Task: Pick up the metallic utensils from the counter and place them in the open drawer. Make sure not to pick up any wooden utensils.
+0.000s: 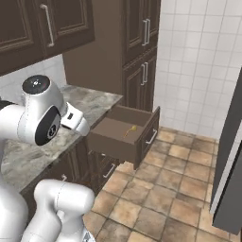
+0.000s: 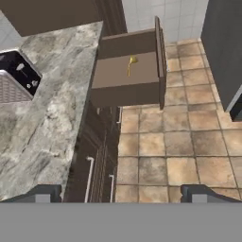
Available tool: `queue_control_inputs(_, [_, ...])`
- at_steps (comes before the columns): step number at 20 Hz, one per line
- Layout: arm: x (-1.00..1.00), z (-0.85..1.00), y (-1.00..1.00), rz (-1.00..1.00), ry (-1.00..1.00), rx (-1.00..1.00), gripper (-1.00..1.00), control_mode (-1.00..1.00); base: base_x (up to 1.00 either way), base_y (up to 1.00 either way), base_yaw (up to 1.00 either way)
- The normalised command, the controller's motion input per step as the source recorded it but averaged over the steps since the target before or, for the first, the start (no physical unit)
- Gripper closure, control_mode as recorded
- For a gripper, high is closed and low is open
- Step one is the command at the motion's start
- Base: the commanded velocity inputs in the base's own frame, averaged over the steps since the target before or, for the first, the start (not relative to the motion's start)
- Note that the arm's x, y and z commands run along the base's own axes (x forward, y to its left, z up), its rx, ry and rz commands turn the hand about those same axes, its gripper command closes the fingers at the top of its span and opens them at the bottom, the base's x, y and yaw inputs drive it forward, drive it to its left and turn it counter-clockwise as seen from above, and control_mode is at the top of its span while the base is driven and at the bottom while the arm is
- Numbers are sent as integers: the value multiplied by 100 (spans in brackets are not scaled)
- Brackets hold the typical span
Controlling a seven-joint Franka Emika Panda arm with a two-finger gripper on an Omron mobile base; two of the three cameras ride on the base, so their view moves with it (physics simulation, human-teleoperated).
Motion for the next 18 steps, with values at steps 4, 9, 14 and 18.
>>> queue_control_inputs(4, [0, 0, 0, 0, 0, 0, -100, 100, -100, -1, -4])
queue_control_inputs(9, [0, 0, 0, 0, 0, 0, -100, 100, -100, 0, -12])
queue_control_inputs(14, [0, 0, 0, 0, 0, 0, -100, 100, -79, -59, -33])
queue_control_inputs(18, [0, 0, 0, 0, 0, 0, -100, 100, -81, -40, -62])
